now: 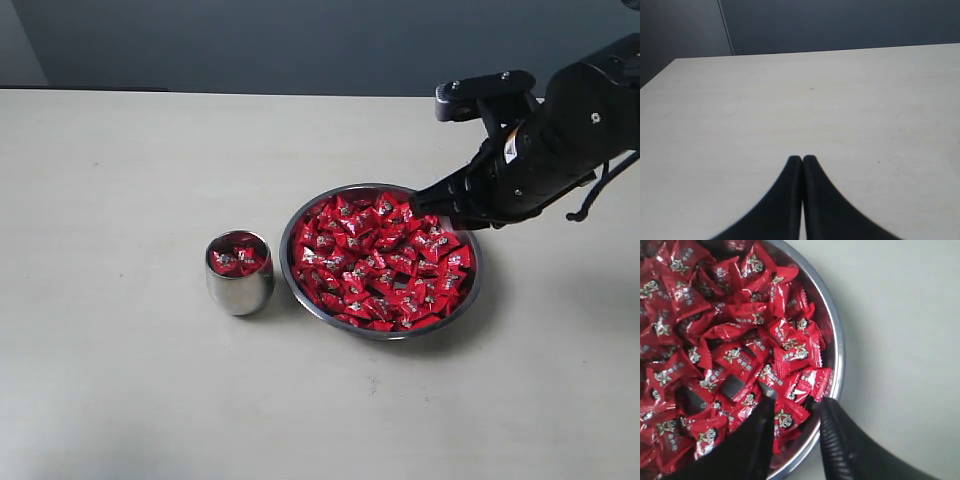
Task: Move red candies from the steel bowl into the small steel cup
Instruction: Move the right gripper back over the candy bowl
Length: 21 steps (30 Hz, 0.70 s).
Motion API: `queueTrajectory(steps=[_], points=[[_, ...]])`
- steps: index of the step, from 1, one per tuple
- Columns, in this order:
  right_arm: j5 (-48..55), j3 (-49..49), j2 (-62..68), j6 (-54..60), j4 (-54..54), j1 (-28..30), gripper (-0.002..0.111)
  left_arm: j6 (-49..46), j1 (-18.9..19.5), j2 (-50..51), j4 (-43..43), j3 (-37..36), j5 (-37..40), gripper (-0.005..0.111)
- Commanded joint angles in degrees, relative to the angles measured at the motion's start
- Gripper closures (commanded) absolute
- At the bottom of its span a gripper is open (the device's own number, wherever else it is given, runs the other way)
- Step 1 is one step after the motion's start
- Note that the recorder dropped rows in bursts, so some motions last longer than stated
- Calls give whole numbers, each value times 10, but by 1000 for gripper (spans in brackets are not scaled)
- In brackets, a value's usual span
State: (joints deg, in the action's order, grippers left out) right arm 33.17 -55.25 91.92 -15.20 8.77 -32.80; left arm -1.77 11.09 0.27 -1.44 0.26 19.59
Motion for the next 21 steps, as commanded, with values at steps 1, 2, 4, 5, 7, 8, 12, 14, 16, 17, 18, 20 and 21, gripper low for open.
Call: queueTrajectory(steps=[1, 2, 4, 5, 7, 8, 12, 14, 16, 17, 18, 20, 21], points=[[-14, 3, 4, 1, 11, 1, 77, 1, -4, -3, -1, -3, -4, 106], [-20, 3, 4, 1, 11, 1, 77, 1, -4, -3, -1, -3, -4, 106], [-41, 3, 4, 1, 11, 1, 77, 1, -4, -3, -1, -3, -4, 106], [-52, 3, 4, 1, 9, 1, 77, 1, -4, -3, -1, -3, -4, 106], [-68, 3, 4, 1, -10, 1, 77, 1, -4, -3, -1, -3, -4, 106], [-76, 3, 4, 1, -27, 1, 77, 1, -4, -3, -1, -3, -4, 106], [-89, 3, 5, 2, -57, 1, 77, 1, -4, -3, -1, -3, -4, 106], [-90, 1, 9, 21, -57, 1, 77, 1, -4, -3, -1, -3, -4, 106], [-88, 1, 14, 79, -64, 1, 77, 1, -4, -3, -1, -3, -4, 106], [-79, -1, 21, 107, -81, 1, 77, 1, -4, -3, -1, -3, -4, 106], [-72, -3, 25, 133, -102, 1, 77, 1, -4, -3, -1, -3, -4, 106], [-63, -16, 45, 169, -145, 1, 77, 1, -4, -3, -1, -3, -4, 106], [-62, -24, 57, 183, -163, 1, 77, 1, -4, -3, -1, -3, -4, 106]])
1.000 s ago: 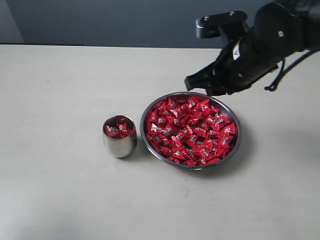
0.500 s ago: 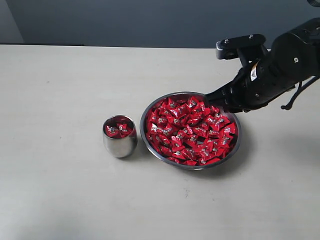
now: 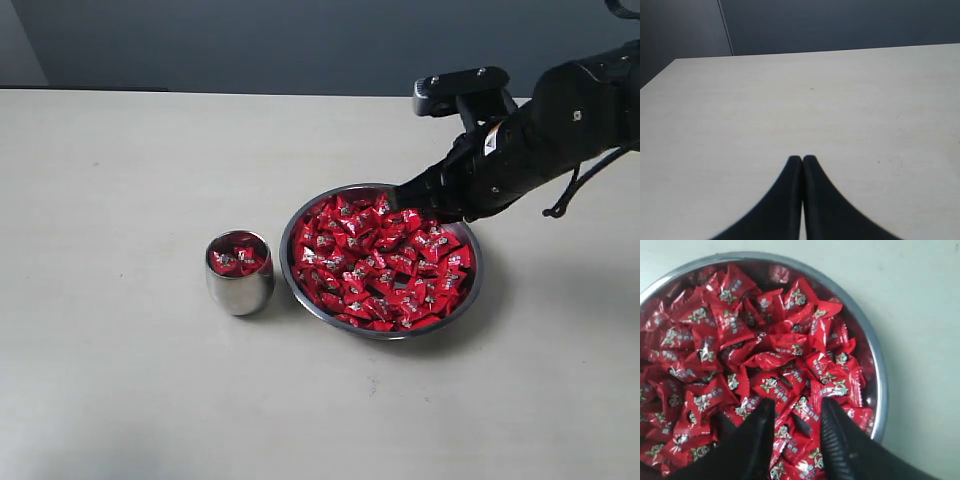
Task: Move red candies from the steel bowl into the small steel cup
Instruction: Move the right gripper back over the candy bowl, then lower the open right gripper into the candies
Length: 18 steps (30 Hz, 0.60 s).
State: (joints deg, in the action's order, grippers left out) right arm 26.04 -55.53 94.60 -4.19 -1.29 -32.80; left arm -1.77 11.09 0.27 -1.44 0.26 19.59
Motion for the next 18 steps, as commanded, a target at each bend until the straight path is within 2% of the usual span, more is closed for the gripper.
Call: queueTrajectory(steps=[1, 8, 18], points=[[16, -32, 44, 92, -84, 1, 77, 1, -4, -3, -1, -3, -4, 106], [77, -108, 142, 102, -106, 1, 77, 1, -4, -3, -1, -3, -4, 106], [67, -135, 162, 88, -125, 1, 77, 1, -4, -3, -1, -3, -4, 106]])
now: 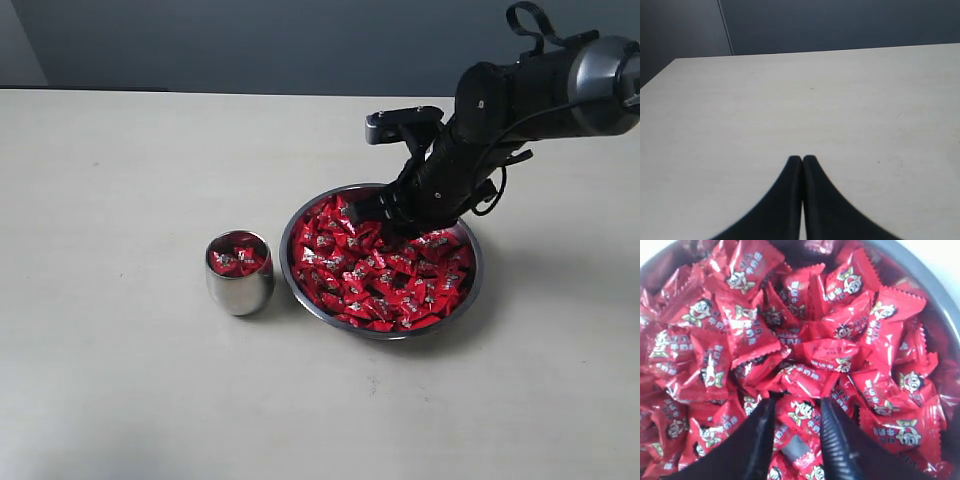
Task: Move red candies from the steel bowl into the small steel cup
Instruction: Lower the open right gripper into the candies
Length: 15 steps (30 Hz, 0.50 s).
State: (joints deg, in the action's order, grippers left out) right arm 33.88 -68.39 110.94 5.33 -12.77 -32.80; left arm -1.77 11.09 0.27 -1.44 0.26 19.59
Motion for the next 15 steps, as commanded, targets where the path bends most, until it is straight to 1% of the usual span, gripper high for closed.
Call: queueTrajectory(steps=[1, 10, 15], points=[[-11, -7, -1, -17, -11, 1, 77, 1, -4, -3, -1, -3, -4, 106], [-28, -12, -1, -88, -18, 8, 77, 1, -4, -3, -1, -3, -4, 106], [14, -17, 3, -115, -19, 20, 77, 1, -4, -3, -1, -3, -4, 106]])
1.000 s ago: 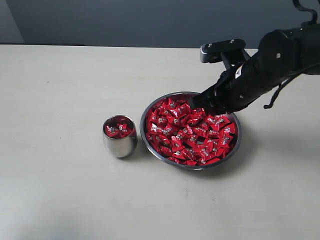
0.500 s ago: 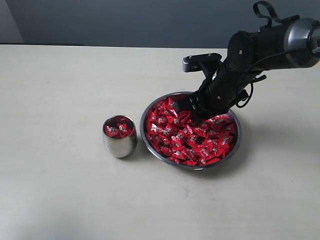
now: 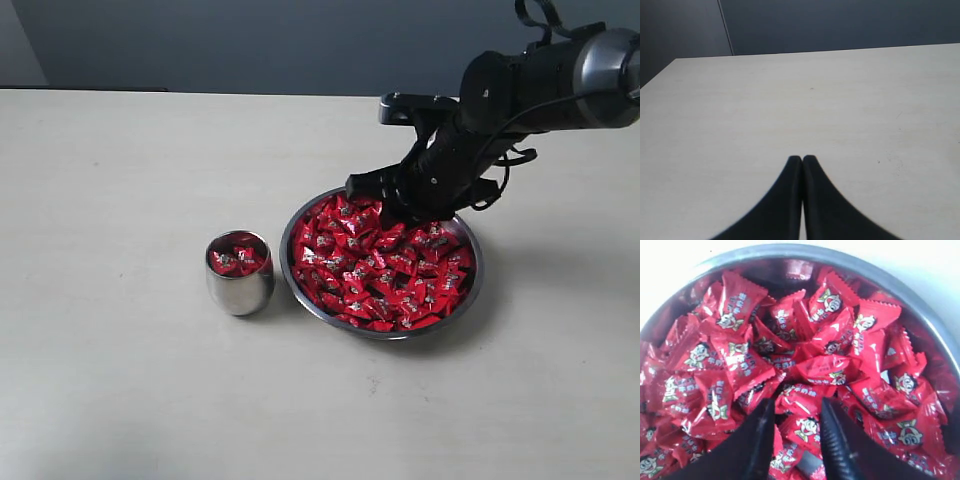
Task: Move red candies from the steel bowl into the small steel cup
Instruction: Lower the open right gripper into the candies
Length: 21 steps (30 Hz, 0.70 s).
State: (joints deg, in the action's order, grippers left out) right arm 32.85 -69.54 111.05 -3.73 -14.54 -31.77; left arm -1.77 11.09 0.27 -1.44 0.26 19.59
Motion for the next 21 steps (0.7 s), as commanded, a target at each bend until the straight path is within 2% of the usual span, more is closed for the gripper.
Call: queueTrajectory(steps=[1, 13, 21], points=[[26, -6, 4, -34, -1, 11, 77, 1, -4, -3, -1, -3, -4, 106], [27, -5, 5, -99, -41, 11, 77, 1, -4, -3, -1, -3, -4, 106], [58, -5, 8, -142, 8, 11, 77, 1, -4, -3, -1, -3, -4, 106]])
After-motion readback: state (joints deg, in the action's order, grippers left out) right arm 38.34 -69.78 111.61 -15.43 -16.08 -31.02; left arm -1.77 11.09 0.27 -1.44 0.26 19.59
